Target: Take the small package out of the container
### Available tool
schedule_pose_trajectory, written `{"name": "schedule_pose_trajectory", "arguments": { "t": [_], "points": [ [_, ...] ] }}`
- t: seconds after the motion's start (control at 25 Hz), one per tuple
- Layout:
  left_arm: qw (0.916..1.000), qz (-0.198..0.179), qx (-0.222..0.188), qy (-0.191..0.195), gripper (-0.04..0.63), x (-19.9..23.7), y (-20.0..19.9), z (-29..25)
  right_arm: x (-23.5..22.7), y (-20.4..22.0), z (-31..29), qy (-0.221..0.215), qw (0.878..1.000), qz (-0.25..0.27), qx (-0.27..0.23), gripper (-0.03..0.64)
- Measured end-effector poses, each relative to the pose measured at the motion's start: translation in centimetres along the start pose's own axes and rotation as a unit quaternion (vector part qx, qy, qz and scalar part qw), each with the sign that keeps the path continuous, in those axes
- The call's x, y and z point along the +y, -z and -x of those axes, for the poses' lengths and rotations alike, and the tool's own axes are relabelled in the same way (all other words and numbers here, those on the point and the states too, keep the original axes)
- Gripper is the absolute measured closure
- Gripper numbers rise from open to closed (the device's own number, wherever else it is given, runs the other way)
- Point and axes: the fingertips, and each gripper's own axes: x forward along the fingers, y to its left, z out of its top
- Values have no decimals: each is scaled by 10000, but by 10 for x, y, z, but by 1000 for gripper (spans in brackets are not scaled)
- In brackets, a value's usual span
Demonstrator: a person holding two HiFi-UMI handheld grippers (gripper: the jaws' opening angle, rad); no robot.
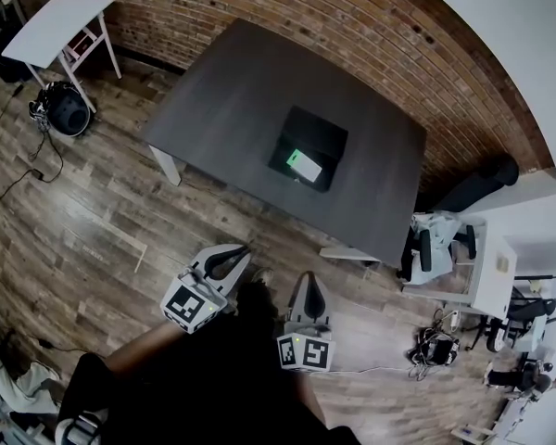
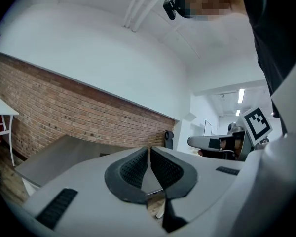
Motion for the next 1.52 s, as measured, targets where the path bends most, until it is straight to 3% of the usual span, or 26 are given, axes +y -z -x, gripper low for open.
{"name": "schedule_pose_trajectory", "arguments": {
  "t": [0.32, 0.56, 0.72, 1.52],
  "points": [
    [10000, 91, -5, 17, 549, 14, 4, -20, -9, -1, -25, -7, 10000, 67, -7, 594],
    [9996, 179, 231, -58, 549, 28, 16, -51, -31, 0, -54, -81, 9999, 74, 42, 594],
    [9999, 68, 99, -77, 549, 37, 6, -82, -50, -2, -78, -156, 9999, 34, 32, 594],
    [9974, 173, 598, -370, 549, 83, 22, -249, -165, -10, -214, -533, 9982, -109, 242, 594]
  ]
}}
